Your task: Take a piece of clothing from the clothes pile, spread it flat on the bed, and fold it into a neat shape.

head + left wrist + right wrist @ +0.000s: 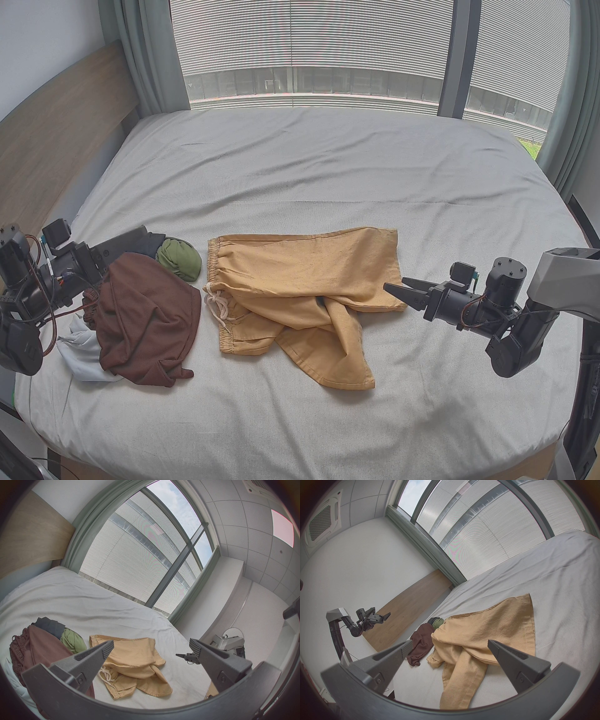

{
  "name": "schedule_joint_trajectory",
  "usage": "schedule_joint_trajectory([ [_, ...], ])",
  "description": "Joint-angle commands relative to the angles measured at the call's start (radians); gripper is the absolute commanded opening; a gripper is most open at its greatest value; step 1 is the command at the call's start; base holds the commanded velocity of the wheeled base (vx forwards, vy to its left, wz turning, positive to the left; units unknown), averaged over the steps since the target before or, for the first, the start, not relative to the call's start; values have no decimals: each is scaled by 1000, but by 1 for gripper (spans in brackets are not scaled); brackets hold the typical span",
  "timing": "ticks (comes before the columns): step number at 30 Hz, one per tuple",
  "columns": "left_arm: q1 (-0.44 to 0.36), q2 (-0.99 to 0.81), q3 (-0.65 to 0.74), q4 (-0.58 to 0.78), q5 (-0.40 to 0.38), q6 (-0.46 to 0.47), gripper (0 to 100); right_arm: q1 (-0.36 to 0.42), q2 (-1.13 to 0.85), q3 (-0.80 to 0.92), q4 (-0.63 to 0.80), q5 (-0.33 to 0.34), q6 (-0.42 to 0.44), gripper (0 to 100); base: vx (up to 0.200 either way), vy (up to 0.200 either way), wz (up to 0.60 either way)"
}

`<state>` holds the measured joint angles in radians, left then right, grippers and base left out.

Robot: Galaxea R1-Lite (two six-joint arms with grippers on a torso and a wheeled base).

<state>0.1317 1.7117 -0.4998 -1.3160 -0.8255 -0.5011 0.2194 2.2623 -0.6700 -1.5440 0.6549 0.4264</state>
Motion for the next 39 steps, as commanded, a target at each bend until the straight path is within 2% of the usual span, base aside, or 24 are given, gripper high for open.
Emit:
schedule_joint_trajectory([
  [1, -20, 8, 32, 0, 0, 13, 100, 2, 11, 1, -1, 0, -1, 100, 0, 0, 0],
  [5, -40, 71, 38, -2, 2, 84, 100, 5, 28, 0, -1, 0, -1, 100, 0, 0, 0],
  [11, -87, 121, 58, -5, 14, 102, 100, 15, 52, 9, 1, -1, -1, 100, 0, 0, 0],
  [15, -92, 195, 55, -23, 23, 127, 100, 17, 85, 18, 1, -3, -5, 100, 0, 0, 0],
  [24, -92, 368, 55, -178, 26, 128, 100, 17, 209, 13, 1, -4, -6, 100, 0, 0, 0],
  [39, -116, 410, 58, -195, 32, 128, 100, 58, 301, -20, 1, -8, -1, 100, 0, 0, 0],
])
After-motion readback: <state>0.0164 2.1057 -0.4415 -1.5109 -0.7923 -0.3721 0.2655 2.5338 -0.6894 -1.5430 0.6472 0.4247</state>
